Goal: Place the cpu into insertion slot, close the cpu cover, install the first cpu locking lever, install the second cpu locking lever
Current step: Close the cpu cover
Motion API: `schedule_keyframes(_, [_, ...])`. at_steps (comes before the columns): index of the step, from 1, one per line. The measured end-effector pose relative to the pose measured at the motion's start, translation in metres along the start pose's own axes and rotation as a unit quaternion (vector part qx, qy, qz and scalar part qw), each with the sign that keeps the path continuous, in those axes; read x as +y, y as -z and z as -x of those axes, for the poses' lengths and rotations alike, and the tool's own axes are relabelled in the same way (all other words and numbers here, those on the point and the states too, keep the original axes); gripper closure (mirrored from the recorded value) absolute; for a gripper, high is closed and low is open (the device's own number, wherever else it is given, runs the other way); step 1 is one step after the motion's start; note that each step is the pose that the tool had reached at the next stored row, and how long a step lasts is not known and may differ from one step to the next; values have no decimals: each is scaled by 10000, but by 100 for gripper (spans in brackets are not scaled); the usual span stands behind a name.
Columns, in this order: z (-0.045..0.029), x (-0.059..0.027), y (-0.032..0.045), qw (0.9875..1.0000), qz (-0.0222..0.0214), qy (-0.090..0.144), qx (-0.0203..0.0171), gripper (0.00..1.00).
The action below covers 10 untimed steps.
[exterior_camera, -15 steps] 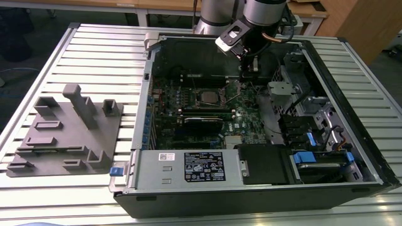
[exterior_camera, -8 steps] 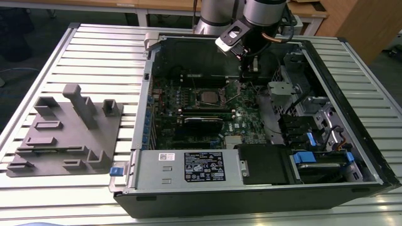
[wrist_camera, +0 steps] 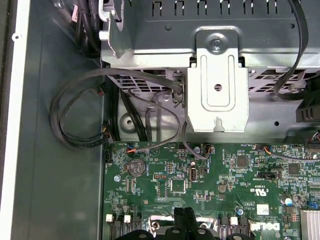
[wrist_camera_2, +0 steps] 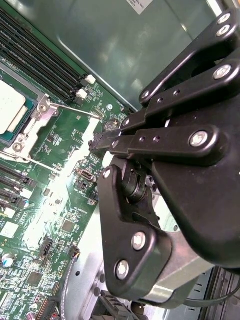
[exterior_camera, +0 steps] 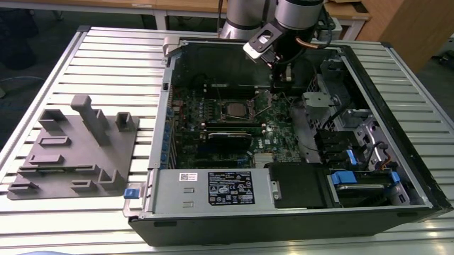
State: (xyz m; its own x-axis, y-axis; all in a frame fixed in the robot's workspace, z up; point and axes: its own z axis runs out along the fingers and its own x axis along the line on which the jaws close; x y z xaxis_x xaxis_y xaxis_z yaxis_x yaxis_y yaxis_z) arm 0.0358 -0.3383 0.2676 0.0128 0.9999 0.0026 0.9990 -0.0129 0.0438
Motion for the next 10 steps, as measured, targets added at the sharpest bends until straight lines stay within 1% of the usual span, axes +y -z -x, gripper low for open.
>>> schedule_keyframes(10, [-2, 72, -8, 10000, 0, 0, 0, 89])
